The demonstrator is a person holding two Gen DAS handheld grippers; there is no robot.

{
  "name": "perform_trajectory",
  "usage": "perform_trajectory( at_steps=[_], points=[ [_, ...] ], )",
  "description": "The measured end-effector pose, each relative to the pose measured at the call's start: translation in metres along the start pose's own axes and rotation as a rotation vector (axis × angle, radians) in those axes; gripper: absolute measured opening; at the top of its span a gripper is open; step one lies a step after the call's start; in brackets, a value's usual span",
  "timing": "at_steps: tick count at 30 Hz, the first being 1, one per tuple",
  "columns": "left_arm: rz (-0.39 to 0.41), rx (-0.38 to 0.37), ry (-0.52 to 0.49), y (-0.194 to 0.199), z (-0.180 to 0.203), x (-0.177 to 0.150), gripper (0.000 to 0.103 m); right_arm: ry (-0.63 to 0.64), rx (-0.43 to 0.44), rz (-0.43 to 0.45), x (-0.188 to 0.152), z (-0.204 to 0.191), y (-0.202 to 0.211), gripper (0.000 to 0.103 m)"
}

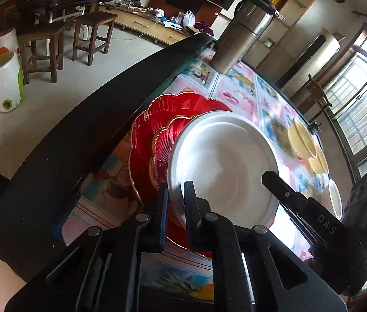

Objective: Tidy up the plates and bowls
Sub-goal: 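Carry the white bowl with both grippers onto the red plate stack, then open both grippers and withdraw from the white bowl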

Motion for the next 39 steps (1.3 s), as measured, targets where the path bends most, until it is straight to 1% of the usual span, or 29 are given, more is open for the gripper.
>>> perform_trajectory(
  at_steps=[2, 4, 5, 7, 8, 9, 10, 11, 12, 14, 15, 16, 17, 18, 20, 23, 25, 26, 28, 31, 33, 36, 39],
  points=[
    [-0.001, 0.005, -0.01, -0.001, 0.0, -0.001, 0.009, 0.007, -0.011, 0.004, -0.001, 0.002, -0.003, 0.009],
    [0.026, 0.02, -0.032, 0.002, 0.003, 0.0, 0.009, 0.009, -0.015, 0.012, 0.0, 0.003, -0.004, 0.009],
    [0.039, 0.03, -0.04, 0.004, 0.004, 0.001, 0.009, 0.014, -0.013, 0.014, 0.0, 0.003, -0.005, 0.013],
    [0.069, 0.06, -0.067, 0.005, 0.007, 0.002, 0.01, 0.03, -0.028, 0.034, 0.002, 0.004, -0.005, 0.013],
    [0.089, 0.094, -0.082, 0.006, 0.007, 0.003, 0.01, 0.036, -0.028, 0.049, 0.003, 0.005, -0.003, 0.016],
    [0.103, 0.119, -0.09, 0.006, 0.006, 0.003, 0.012, 0.042, -0.018, 0.063, 0.004, 0.004, 0.0, 0.018],
    [0.123, 0.149, -0.099, 0.008, 0.005, 0.004, 0.016, 0.045, -0.011, 0.081, 0.006, 0.006, 0.004, 0.026],
    [0.14, 0.172, -0.103, 0.01, 0.002, 0.005, 0.019, 0.043, -0.01, 0.104, 0.008, 0.008, 0.009, 0.031],
    [0.163, 0.197, -0.1, 0.014, -0.001, 0.005, 0.024, 0.034, 0.006, 0.136, 0.012, 0.011, 0.018, 0.032],
    [0.197, 0.212, -0.079, 0.023, -0.007, 0.005, 0.026, 0.023, 0.038, 0.169, 0.016, 0.015, 0.033, 0.036],
    [0.224, 0.222, -0.066, 0.029, -0.01, 0.005, 0.032, 0.024, 0.036, 0.2, 0.019, 0.02, 0.044, 0.037],
    [0.253, 0.218, -0.06, 0.036, -0.01, 0.004, 0.041, 0.024, 0.029, 0.225, 0.02, 0.025, 0.053, 0.04],
    [0.272, 0.212, -0.058, 0.042, -0.008, 0.003, 0.046, 0.018, 0.022, 0.247, 0.022, 0.032, 0.062, 0.044],
    [0.288, 0.205, -0.055, 0.047, -0.006, 0.002, 0.05, 0.008, 0.017, 0.26, 0.023, 0.04, 0.069, 0.044],
    [0.322, 0.18, -0.063, 0.057, 0.003, -0.001, 0.05, -0.024, -0.001, 0.279, 0.024, 0.058, 0.083, 0.045],
    [0.361, 0.15, -0.126, 0.069, 0.028, -0.009, 0.05, -0.088, -0.029, 0.283, 0.023, 0.09, 0.098, 0.045],
    [0.375, 0.101, -0.178, 0.074, 0.051, -0.016, 0.05, -0.128, -0.043, 0.279, 0.021, 0.109, 0.106, 0.045],
    [0.376, 0.079, -0.207, 0.077, 0.061, -0.021, 0.051, -0.146, -0.053, 0.275, 0.021, 0.118, 0.109, 0.045],
    [0.36, 0.028, -0.269, 0.079, 0.084, -0.034, 0.056, -0.18, -0.057, 0.278, 0.02, 0.132, 0.118, 0.045],
    [0.315, -0.043, -0.362, 0.074, 0.122, -0.055, 0.057, -0.172, -0.089, 0.291, 0.018, 0.144, 0.132, 0.045],
    [0.272, -0.079, -0.417, 0.066, 0.144, -0.069, 0.059, -0.151, -0.116, 0.303, 0.018, 0.151, 0.143, 0.045],
    [0.202, -0.127, -0.453, 0.054, 0.167, -0.084, 0.059, -0.118, -0.167, 0.321, 0.016, 0.162, 0.159, 0.046],
    [0.091, -0.185, -0.472, 0.038, 0.189, -0.099, 0.059, -0.069, -0.254, 0.372, 0.02, 0.175, 0.184, 0.047]
  ],
)
Point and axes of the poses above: each gripper's, at about its wrist camera, not at the fingertips, and y roughly against the way its jaws point, z to its right, x to its top, the point moved 7 cm from there along -y, roughly the way its jaws point, and after that the axes turned 7 degrees about x, right-handed, at the moved point
